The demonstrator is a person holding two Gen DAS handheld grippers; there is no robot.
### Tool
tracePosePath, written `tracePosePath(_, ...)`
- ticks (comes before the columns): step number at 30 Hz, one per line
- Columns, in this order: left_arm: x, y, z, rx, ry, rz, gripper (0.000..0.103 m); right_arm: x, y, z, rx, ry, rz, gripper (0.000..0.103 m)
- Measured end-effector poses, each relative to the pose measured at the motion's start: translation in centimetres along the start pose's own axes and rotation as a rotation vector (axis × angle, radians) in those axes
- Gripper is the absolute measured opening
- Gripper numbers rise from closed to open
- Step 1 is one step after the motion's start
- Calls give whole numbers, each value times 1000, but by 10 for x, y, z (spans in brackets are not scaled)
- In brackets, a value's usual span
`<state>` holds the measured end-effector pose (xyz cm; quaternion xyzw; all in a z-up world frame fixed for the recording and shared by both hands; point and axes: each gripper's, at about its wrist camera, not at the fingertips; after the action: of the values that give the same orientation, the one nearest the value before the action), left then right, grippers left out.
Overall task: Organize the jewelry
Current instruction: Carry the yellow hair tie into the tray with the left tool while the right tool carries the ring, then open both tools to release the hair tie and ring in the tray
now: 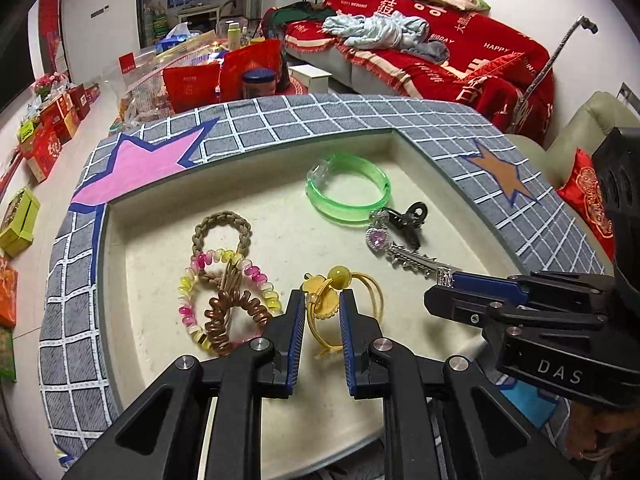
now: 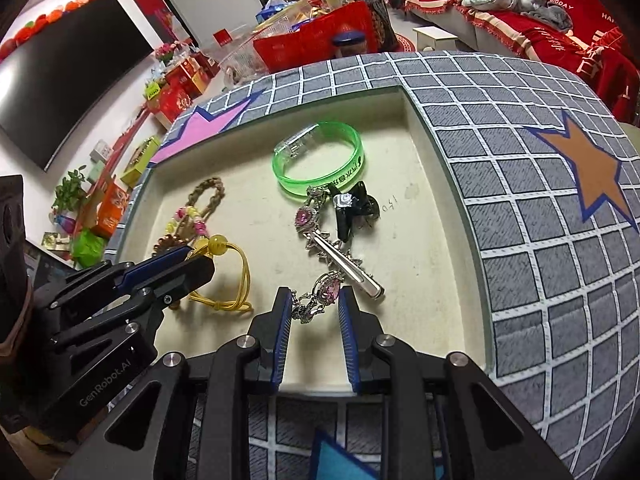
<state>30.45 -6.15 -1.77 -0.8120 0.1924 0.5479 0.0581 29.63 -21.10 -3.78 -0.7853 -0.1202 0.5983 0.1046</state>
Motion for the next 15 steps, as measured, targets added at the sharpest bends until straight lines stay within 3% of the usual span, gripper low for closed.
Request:
tracePosePath(13, 11, 2, 1, 10, -15, -67, 35, 6, 5, -10, -3, 9, 53, 27)
tracePosePath(15, 10, 2, 1, 11, -16, -73, 35, 5, 3, -9, -3, 8, 44, 39)
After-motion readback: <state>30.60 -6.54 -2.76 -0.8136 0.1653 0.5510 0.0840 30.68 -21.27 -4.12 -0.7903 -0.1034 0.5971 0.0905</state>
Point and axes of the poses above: each gripper's, at about its wrist camera, not at the fingertips, and x roughly the way its jaws point, y to its right, z to its underside, and after that the axes turned 12 degrees about -y, right-handed
